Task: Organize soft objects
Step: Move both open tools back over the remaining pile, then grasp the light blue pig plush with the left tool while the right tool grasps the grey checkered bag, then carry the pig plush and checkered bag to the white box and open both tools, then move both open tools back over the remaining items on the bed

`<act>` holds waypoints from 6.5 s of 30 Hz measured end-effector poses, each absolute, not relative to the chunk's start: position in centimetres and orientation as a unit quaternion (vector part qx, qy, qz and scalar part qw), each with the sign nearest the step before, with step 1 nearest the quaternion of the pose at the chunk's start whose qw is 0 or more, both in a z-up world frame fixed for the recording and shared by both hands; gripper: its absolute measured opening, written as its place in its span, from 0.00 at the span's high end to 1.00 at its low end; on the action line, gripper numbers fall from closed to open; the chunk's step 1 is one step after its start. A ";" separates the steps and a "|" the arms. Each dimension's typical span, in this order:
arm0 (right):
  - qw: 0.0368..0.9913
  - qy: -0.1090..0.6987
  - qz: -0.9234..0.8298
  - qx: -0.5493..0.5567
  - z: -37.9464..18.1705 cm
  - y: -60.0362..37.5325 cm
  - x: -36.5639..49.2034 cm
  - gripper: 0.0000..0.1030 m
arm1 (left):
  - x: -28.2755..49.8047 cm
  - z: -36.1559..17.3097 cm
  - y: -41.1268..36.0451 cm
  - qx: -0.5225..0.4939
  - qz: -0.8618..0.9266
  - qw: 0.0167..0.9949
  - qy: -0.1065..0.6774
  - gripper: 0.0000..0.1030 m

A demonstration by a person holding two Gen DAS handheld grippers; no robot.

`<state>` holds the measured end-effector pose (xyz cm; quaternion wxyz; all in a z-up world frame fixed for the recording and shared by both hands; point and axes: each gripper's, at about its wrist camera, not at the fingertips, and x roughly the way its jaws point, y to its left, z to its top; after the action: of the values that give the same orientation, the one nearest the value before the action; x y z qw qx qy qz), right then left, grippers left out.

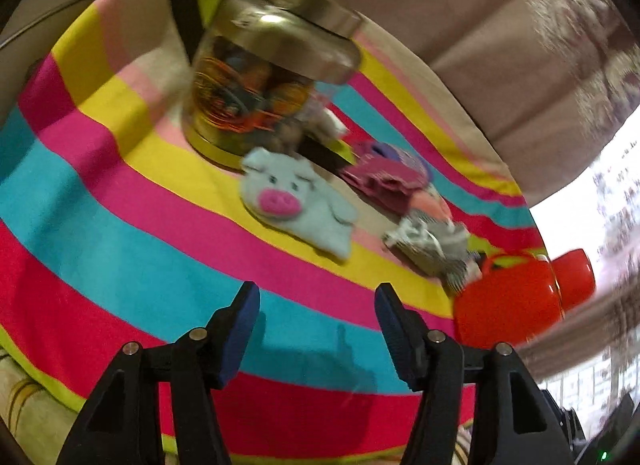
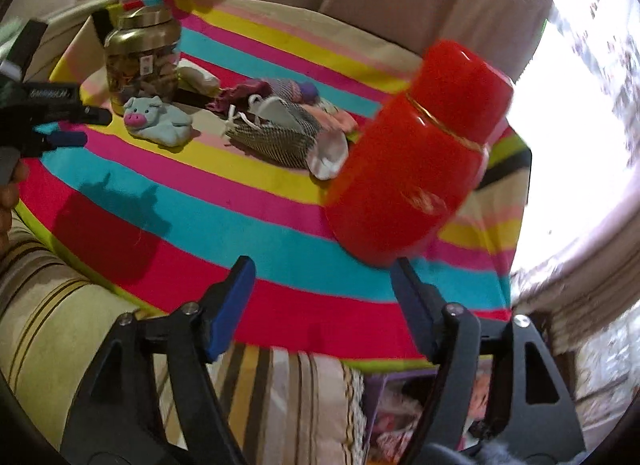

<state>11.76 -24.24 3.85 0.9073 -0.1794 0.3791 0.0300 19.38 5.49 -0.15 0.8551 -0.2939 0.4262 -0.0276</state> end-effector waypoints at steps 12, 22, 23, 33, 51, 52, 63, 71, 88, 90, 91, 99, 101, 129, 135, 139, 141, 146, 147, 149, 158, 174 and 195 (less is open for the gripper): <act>0.904 0.297 0.020 -0.307 3.3 -18.1 16.8 0.13 | 25.4 -2.0 5.9 -0.259 0.023 0.876 0.407 0.32; 0.896 0.292 0.027 -0.333 2.2 -15.1 24.1 0.09 | 28.0 -3.9 5.0 -0.237 0.041 0.879 0.413 0.32; 0.894 0.295 0.028 -0.336 2.0 -15.0 24.7 0.09 | 28.2 -4.0 5.0 -0.236 0.042 0.879 0.412 0.32; 0.867 0.378 0.061 -0.318 -1.5 -14.8 30.8 0.09 | 29.0 -4.7 4.6 -0.228 0.037 0.881 0.414 0.32; 0.852 0.467 0.147 -0.185 -4.4 -15.2 33.1 0.74 | 28.3 -4.7 5.1 -0.215 0.039 0.885 0.410 0.67; 0.852 0.468 0.148 -0.183 -4.3 -15.1 32.8 0.76 | 28.2 -4.6 5.1 -0.216 0.038 0.886 0.409 0.68; 0.871 0.453 0.158 -0.107 -1.1 -16.8 28.7 0.85 | 25.8 -3.3 6.0 -0.245 0.015 0.888 0.389 0.72; 0.878 0.437 0.171 -0.091 0.7 -16.6 25.3 0.86 | 23.6 -1.5 5.6 -0.250 -0.003 0.894 0.373 0.74; 0.893 0.419 0.161 -0.039 3.8 -21.0 19.0 0.86 | 19.7 1.7 3.1 -0.241 -0.040 0.902 0.356 0.91; 0.896 0.414 0.157 -0.032 4.5 -21.9 18.2 0.86 | 19.3 2.1 2.8 -0.241 -0.046 0.903 0.352 0.91; 0.897 0.412 0.156 -0.028 4.8 -22.4 17.8 0.86 | 19.0 2.4 2.6 -0.241 -0.049 0.904 0.351 0.91; 0.907 0.399 0.133 -0.001 6.8 -26.9 14.0 0.86 | 16.4 5.4 -0.6 -0.231 -0.098 0.910 0.331 0.91; 0.910 0.395 0.125 0.007 7.3 -28.5 12.9 0.86 | 15.6 6.3 -1.9 -0.226 -0.116 0.910 0.328 0.91; 0.896 0.419 -0.102 0.107 5.9 -52.7 0.3 0.86 | 8.9 8.7 -26.9 -0.128 -0.381 0.827 0.394 0.91; 0.888 0.426 -0.123 0.127 4.9 -54.7 -1.4 0.86 | 7.8 8.1 -31.6 -0.103 -0.422 0.797 0.419 0.91; 0.884 0.427 -0.131 0.135 4.5 -55.8 -2.0 0.86 | 7.7 7.4 -34.8 -0.081 -0.445 0.774 0.443 0.80; 0.882 0.430 -0.131 0.138 4.4 -56.1 -2.1 0.86 | 7.7 6.2 -36.0 -0.054 -0.428 0.772 0.467 0.64; 0.881 0.432 -0.132 0.142 3.9 -56.4 -2.0 0.85 | 8.3 4.8 -35.0 -0.054 -0.389 0.782 0.484 0.49; 0.880 0.433 -0.132 0.143 3.8 -56.4 -2.0 0.85 | 8.5 4.8 -34.6 -0.058 -0.383 0.785 0.484 0.48; 0.880 0.433 -0.132 0.145 3.8 -56.5 -2.0 0.85 | 8.7 5.0 -34.0 -0.062 -0.377 0.789 0.481 0.48; 0.870 0.445 -0.155 0.144 3.7 -56.9 -1.6 0.42 | 8.7 5.4 -33.1 -0.069 -0.378 0.792 0.474 0.46; 0.881 0.459 -0.017 0.111 4.1 -47.6 1.8 0.41 | 10.2 5.4 -25.4 -0.081 -0.303 0.840 0.442 0.46; 0.865 0.471 0.171 0.024 3.9 -29.2 8.8 0.41 | 14.8 3.5 -8.4 -0.168 -0.145 0.869 0.442 0.46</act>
<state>8.77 -29.20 3.91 0.8651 0.0239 0.4709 0.1713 14.79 -8.37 3.47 0.8690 -0.1682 0.4421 -0.1453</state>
